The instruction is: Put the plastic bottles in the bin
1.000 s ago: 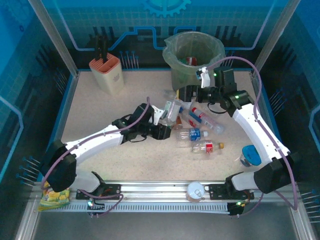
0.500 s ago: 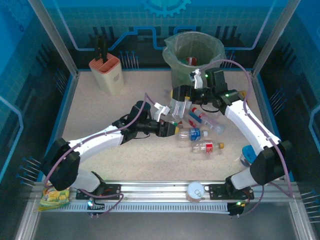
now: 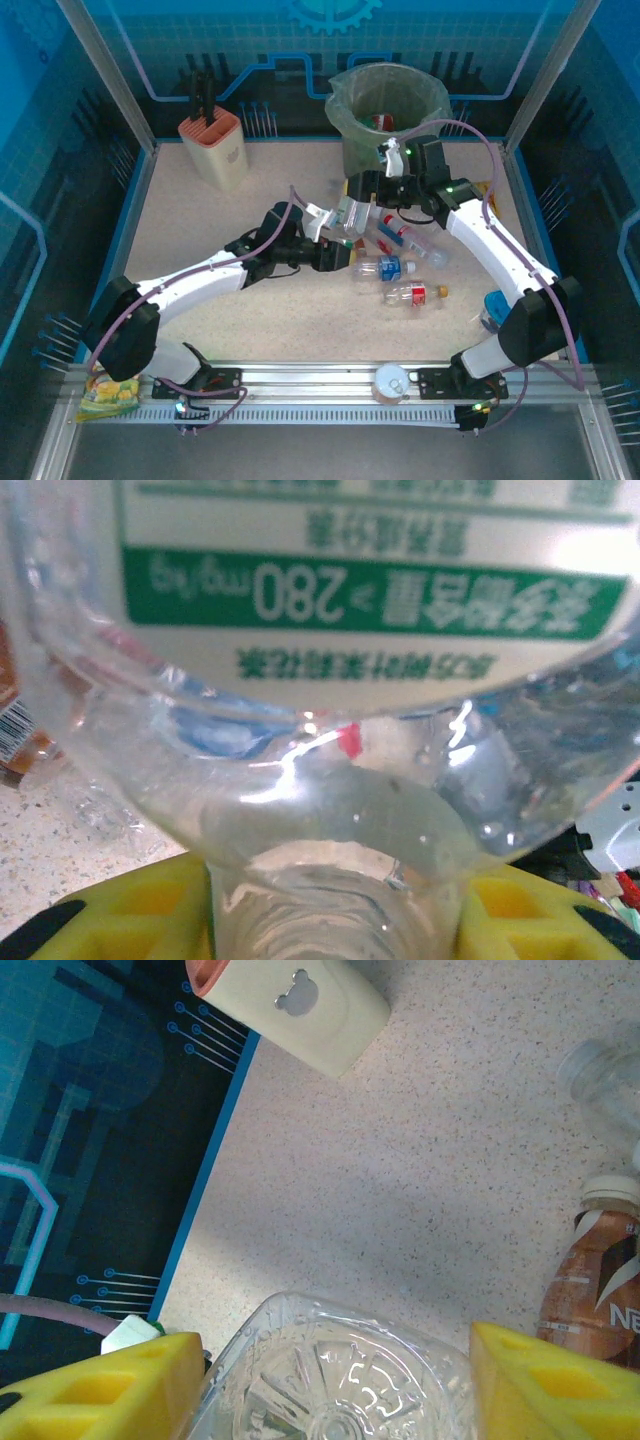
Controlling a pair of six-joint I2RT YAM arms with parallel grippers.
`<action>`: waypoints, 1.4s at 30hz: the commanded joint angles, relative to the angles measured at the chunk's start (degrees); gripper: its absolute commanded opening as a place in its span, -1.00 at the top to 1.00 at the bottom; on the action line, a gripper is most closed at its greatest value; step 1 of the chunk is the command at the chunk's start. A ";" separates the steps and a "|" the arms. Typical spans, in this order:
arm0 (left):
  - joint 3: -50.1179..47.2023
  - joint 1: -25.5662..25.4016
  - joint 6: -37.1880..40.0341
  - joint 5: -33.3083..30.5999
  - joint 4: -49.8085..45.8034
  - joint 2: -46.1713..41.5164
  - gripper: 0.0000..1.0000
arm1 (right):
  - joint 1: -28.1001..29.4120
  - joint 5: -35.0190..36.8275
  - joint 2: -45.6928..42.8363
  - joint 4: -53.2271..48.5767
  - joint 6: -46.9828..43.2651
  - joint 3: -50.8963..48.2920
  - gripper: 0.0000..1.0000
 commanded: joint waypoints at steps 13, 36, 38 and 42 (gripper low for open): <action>0.52 0.63 2.33 -8.33 -0.17 -8.03 -0.99 | -2.10 1.73 3.96 -2.37 -4.42 16.13 0.23; -6.72 0.87 -8.03 -16.16 -3.40 -8.87 -0.96 | -7.79 32.45 27.22 1.39 -28.96 57.94 0.37; -7.96 0.88 -8.61 -16.17 -2.44 -8.33 -0.96 | -8.20 32.91 32.32 -3.09 -30.10 64.61 0.38; -8.98 0.93 -9.07 -16.53 -2.63 -7.53 -0.96 | -8.82 32.36 39.29 -9.49 -30.43 71.93 0.38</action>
